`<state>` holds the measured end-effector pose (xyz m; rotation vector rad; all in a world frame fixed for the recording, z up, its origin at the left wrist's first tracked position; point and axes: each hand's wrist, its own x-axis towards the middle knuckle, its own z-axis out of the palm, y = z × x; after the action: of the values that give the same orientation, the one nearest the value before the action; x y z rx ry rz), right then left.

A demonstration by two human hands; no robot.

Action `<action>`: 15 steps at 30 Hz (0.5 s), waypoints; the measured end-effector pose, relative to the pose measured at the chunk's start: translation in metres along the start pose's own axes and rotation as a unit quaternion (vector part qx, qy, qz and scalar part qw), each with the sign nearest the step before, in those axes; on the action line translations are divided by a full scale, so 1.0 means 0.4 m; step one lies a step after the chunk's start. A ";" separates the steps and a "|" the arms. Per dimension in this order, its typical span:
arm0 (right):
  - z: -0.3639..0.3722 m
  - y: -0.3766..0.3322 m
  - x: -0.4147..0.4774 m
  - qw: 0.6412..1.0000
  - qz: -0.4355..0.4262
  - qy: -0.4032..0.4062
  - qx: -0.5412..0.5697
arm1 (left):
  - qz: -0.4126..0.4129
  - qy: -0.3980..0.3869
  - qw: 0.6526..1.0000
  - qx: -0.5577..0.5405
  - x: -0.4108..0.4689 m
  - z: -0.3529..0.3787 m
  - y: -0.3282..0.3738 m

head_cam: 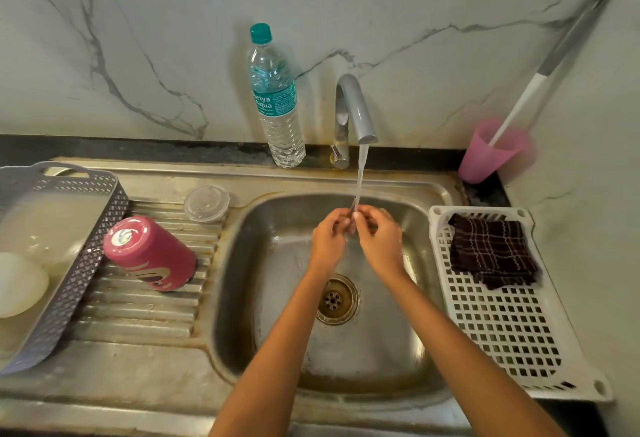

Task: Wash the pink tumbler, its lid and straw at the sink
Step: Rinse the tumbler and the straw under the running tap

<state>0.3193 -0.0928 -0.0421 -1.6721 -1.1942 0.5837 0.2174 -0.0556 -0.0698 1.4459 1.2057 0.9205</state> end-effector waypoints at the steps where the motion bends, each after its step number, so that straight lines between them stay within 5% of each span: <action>1: 0.000 -0.001 0.001 1.000 -0.004 0.007 -0.006 | 0.006 -0.004 1.000 0.009 0.000 0.001 -0.003; 15: 0.020 -0.028 0.008 1.000 0.012 0.001 0.021 | 0.012 -0.015 0.999 -0.033 -0.027 0.004 -0.034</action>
<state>0.3093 -0.0860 -0.0348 -1.6528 -1.1545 0.6177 0.2135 -0.0665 -0.0831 1.4191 1.1291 0.9437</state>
